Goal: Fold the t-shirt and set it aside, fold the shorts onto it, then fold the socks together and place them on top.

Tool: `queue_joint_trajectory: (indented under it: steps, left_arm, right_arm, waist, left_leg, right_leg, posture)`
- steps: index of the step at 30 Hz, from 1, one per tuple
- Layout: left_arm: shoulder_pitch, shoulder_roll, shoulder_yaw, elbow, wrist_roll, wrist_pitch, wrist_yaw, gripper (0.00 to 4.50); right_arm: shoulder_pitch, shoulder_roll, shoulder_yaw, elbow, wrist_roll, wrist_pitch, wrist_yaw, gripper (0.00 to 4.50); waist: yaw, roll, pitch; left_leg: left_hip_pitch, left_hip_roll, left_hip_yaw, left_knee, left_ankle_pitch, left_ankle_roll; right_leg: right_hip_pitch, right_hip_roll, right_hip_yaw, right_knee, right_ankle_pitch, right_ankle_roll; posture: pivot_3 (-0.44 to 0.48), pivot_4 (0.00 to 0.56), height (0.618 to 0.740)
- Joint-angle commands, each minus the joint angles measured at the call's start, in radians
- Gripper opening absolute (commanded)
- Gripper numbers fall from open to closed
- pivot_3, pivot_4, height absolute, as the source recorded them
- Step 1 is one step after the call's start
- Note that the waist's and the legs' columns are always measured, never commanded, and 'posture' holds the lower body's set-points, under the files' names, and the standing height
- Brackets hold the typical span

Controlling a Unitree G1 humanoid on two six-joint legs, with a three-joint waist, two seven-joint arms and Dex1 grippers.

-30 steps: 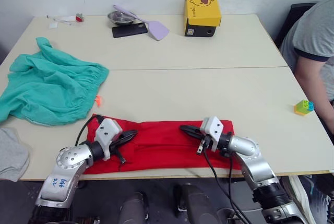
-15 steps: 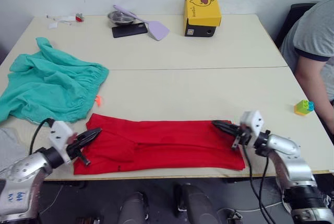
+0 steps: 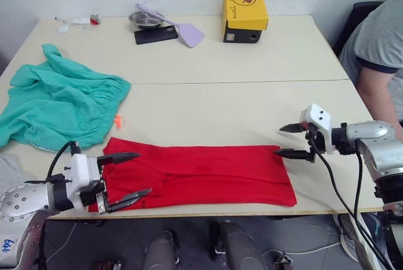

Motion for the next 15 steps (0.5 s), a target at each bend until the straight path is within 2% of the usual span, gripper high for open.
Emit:
queue_joint_trajectory:
  steps: [1,4,9,15]
  left_arm:
    - [-0.006,-0.005,0.009,-0.022,-0.06,-0.015,-0.039,4.48]
    - [0.007,-0.009,0.019,-0.018,-0.072,-0.018,-0.054,4.48]
    - [0.029,-0.025,0.033,-0.008,-0.061,-0.038,-0.048,4.5]
    - [0.024,-0.036,0.039,0.014,-0.051,-0.061,-0.037,4.5]
  right_arm:
    - [-0.056,0.019,0.051,0.018,-0.039,0.057,0.052,4.5]
    - [-0.092,0.042,0.085,0.027,-0.067,0.089,0.077,4.5]
    - [-0.1,0.041,0.117,0.0,-0.09,0.128,0.126,2.88]
    - [-0.097,0.015,0.135,-0.034,-0.104,0.156,0.182,0.69]
  waist:
    - [-0.003,0.0,0.0]
    - [-0.004,0.0,0.0]
    - [-0.002,-0.001,0.0]
    - [0.001,-0.001,0.0]
  left_leg:
    - [0.0,0.0,0.0,0.0,0.0,0.0]
    - [0.001,0.0,0.0,0.001,0.0,0.001]
    - [0.001,0.0,0.0,0.001,0.0,0.001]
    - [0.001,0.0,-0.001,0.001,0.0,0.001]
  right_leg:
    - [0.0,0.0,0.0,0.0,0.0,0.0]
    - [0.001,0.0,0.0,0.0,0.001,0.001]
    - [0.001,0.0,0.0,0.0,0.001,0.001]
    - [0.001,0.0,0.0,0.0,0.001,0.001]
  posture:
    - [0.0,0.15,0.74]
    - [0.0,0.15,0.74]
    - [0.0,0.15,0.74]
    - [0.0,0.15,0.74]
